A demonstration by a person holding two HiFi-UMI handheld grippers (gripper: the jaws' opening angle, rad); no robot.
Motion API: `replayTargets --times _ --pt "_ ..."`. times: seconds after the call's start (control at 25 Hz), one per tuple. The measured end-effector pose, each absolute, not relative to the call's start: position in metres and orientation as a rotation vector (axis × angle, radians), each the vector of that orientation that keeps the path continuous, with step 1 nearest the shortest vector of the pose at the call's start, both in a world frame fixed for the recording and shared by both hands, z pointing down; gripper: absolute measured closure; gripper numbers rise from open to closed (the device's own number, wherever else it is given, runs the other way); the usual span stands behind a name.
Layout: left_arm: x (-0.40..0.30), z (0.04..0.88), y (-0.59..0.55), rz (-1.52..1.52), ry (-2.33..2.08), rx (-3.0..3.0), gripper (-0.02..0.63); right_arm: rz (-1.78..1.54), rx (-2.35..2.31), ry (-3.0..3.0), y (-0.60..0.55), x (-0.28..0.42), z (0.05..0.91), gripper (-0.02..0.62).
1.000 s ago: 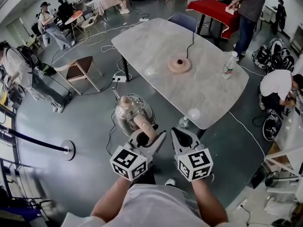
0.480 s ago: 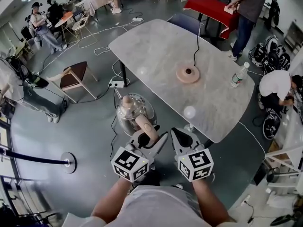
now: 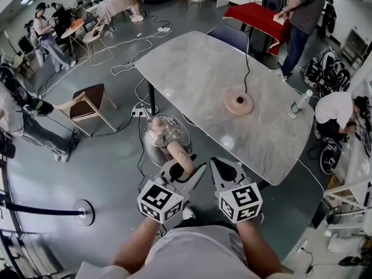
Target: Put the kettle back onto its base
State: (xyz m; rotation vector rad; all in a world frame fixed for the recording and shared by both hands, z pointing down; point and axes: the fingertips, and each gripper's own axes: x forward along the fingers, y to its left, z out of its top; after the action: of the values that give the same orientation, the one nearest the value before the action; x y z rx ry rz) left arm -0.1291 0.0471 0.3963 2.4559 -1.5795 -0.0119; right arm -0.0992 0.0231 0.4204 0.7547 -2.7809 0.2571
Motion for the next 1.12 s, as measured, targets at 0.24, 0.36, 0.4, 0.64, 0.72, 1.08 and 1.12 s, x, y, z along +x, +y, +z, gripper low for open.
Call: replayTargets --times 0.24,0.36,0.4,0.64,0.72,1.08,1.12 --pt "-0.156 0.398 0.041 -0.023 -1.593 2.455 0.454 0.228 0.75 -2.799 0.014 -0.127 0.416 0.592" --pt "-0.166 0.398 0.039 -0.018 -1.616 2.448 0.454 0.222 0.73 -2.816 0.011 -0.139 0.415 0.591" --pt "-0.169 0.398 0.038 -0.016 -1.623 2.444 0.454 0.224 0.723 -2.82 0.01 -0.142 0.415 0.591" --pt "-0.183 0.399 0.034 -0.014 -1.67 2.415 0.454 0.224 0.679 -2.842 0.005 -0.155 0.417 0.591" --pt "-0.187 0.398 0.032 -0.01 -1.682 2.409 0.454 0.223 0.663 -2.85 0.002 -0.161 0.416 0.591" --pt "-0.206 0.405 -0.013 0.0 -1.712 2.387 0.454 0.237 0.623 -2.856 -0.042 -0.181 0.425 0.591" --pt "-0.205 0.406 -0.02 0.002 -1.708 2.388 0.454 0.242 0.626 -2.853 -0.049 -0.18 0.427 0.591"
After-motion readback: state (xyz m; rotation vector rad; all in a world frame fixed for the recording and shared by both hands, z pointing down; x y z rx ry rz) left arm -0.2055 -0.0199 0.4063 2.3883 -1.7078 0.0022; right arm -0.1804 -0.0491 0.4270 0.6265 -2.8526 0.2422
